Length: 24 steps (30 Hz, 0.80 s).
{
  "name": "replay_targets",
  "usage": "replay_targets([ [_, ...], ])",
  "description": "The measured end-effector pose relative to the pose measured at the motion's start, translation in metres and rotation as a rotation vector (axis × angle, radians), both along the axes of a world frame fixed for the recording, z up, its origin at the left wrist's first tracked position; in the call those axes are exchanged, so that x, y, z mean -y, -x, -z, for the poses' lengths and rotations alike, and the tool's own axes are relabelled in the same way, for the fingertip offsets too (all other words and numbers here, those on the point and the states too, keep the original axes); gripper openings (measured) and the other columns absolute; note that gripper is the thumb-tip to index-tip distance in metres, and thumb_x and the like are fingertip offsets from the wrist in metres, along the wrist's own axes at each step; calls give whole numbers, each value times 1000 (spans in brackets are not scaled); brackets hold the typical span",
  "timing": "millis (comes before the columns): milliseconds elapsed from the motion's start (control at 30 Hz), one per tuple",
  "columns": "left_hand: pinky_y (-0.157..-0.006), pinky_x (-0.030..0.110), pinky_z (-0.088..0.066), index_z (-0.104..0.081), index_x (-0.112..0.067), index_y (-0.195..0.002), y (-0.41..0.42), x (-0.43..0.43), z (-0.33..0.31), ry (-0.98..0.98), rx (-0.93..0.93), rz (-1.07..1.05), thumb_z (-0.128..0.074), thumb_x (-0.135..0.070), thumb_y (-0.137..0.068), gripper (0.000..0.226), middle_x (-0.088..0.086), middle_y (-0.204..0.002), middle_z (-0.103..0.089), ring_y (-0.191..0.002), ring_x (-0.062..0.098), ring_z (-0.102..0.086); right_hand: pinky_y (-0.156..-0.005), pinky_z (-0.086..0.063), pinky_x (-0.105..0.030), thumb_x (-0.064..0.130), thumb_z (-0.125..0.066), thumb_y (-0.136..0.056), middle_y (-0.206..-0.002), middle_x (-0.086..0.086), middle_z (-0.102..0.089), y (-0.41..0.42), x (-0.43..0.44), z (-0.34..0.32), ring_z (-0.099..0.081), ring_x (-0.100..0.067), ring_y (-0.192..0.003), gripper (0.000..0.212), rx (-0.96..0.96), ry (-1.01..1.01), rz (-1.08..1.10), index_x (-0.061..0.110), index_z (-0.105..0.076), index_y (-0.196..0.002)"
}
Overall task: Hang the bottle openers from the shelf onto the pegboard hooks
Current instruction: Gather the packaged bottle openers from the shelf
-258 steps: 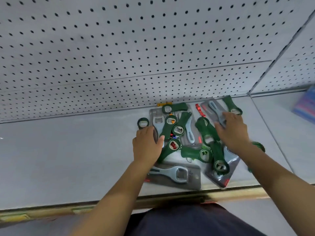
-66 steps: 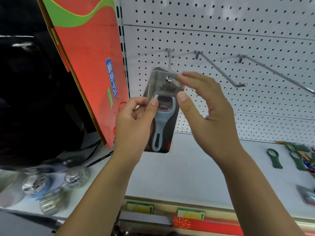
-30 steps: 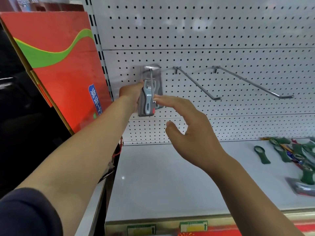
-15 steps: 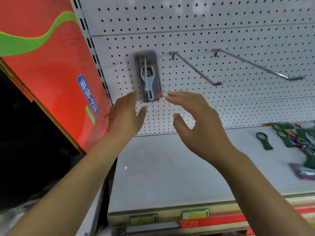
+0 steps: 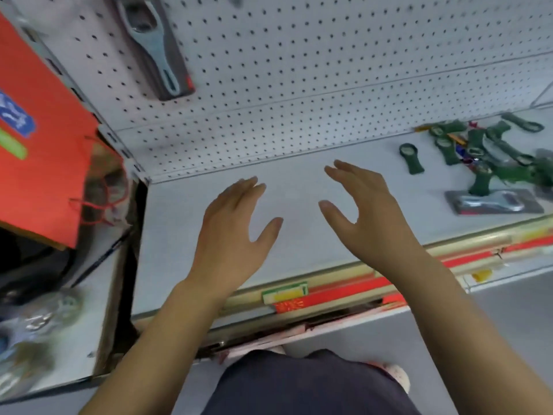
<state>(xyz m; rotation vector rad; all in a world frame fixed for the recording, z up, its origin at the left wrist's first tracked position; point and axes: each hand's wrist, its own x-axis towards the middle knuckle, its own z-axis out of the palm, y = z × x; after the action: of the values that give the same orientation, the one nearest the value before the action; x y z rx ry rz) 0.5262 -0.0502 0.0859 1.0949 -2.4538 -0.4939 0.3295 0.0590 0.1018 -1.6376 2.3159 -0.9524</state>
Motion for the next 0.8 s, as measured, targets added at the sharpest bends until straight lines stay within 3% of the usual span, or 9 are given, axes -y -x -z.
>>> replay_targets([
  [267,-123,37,-22,-41,-26,-151,135,-96,30,-94,38,77,-54,-51,-97,61,-5,-159,-39,-149,16,-30,-110,-14,-10,29,-63,-96,-150,4,-48,118,-121,28,-35,-15,-143,49,38,-135,170,21,-53,-143],
  [400,-122,41,-26,-43,-22,-149,211,-146,51,-120,67,168,-54,-48,-98,58,-1,-158,-42,-148,19,-34,-113,-26,-27,29,-64,-96,-149,3,-50,180,-185,50,-36,-18,-142,48,67,-187,249,20,-54,-141],
  [600,-119,45,-31,-47,-17,-146,297,-193,75,-149,67,226,-58,-40,-98,55,4,-154,-47,-145,24,-40,-117,-31,-32,26,-65,-95,-145,-1,-54,261,-246,76,-39,-18,-139,45,95,-226,314,17,-57,-138],
  [800,-118,40,-29,-47,-17,-147,344,-200,75,-154,130,220,-55,-40,-100,53,4,-153,-47,-144,22,-39,-115,-28,-31,27,-61,-97,-146,0,-52,312,-247,91,-38,-21,-141,43,175,-257,349,18,-56,-139],
])
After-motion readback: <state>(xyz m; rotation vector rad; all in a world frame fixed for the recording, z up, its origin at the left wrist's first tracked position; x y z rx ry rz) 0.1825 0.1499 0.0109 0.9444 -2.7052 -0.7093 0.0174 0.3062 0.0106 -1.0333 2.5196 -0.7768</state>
